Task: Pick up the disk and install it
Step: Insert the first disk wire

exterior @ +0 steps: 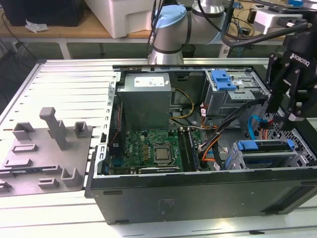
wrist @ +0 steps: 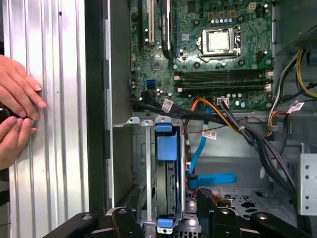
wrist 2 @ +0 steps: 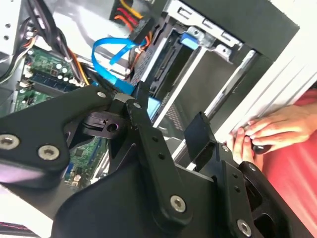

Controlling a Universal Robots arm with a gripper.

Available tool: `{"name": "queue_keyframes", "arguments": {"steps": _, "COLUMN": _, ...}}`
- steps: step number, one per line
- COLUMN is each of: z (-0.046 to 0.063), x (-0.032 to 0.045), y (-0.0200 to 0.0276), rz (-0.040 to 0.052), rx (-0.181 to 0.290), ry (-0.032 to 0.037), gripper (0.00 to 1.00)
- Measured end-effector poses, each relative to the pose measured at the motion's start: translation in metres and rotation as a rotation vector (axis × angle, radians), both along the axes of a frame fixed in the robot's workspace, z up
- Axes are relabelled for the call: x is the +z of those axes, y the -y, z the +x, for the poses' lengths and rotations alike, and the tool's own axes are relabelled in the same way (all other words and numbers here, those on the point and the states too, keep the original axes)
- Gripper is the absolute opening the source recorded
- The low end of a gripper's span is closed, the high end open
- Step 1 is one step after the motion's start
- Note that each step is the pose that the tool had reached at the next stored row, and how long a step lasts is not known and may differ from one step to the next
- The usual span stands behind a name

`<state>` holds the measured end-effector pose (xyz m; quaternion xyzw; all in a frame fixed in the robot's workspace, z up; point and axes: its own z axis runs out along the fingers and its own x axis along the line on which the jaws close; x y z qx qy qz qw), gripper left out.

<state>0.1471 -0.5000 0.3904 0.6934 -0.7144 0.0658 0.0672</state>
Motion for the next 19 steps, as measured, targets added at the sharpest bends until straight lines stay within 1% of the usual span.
{"name": "queue_keyframes", "arguments": {"steps": 1, "z": 0.002, "x": -0.0001, "y": -0.0006, "rz": -0.0103, "rx": -0.002, "ry": -0.0004, "gripper": 0.56}}
{"name": "queue_keyframes", "arguments": {"steps": 2, "z": 0.004, "x": -0.0001, "y": -0.0011, "rz": -0.0172, "rx": -0.003, "ry": -0.0006, "gripper": 0.56}}
{"name": "queue_keyframes", "arguments": {"steps": 4, "z": 0.006, "x": 0.0000, "y": -0.0026, "rz": -0.0264, "rx": -0.006, "ry": -0.0008, "gripper": 0.56}}
{"name": "queue_keyframes", "arguments": {"steps": 5, "z": 0.007, "x": 0.0000, "y": -0.0036, "rz": -0.0288, "rx": -0.007, "ry": -0.0007, "gripper": 0.56}}
{"name": "queue_keyframes", "arguments": {"steps": 7, "z": 0.009, "x": 0.0000, "y": -0.0063, "rz": -0.0311, "rx": -0.011, "ry": -0.0008, "gripper": 0.56}}
{"name": "queue_keyframes", "arguments": {"steps": 10, "z": 0.014, "x": -0.0001, "y": -0.0148, "rz": -0.0325, "rx": -0.020, "ry": -0.0010, "gripper": 0.56}}
{"name": "queue_keyframes", "arguments": {"steps": 16, "z": 0.019, "x": 0.0000, "y": -0.0232, "rz": -0.0367, "rx": -0.032, "ry": -0.0011, "gripper": 0.56}}
{"name": "queue_keyframes", "arguments": {"steps": 17, "z": 0.021, "x": -0.0001, "y": -0.0245, "rz": -0.0376, "rx": -0.039, "ry": -0.0012, "gripper": 0.56}}
{"name": "queue_keyframes", "arguments": {"steps": 19, "z": 0.023, "x": -0.0001, "y": -0.0255, "rz": -0.0380, "rx": -0.055, "ry": -0.0015, "gripper": 0.56}}
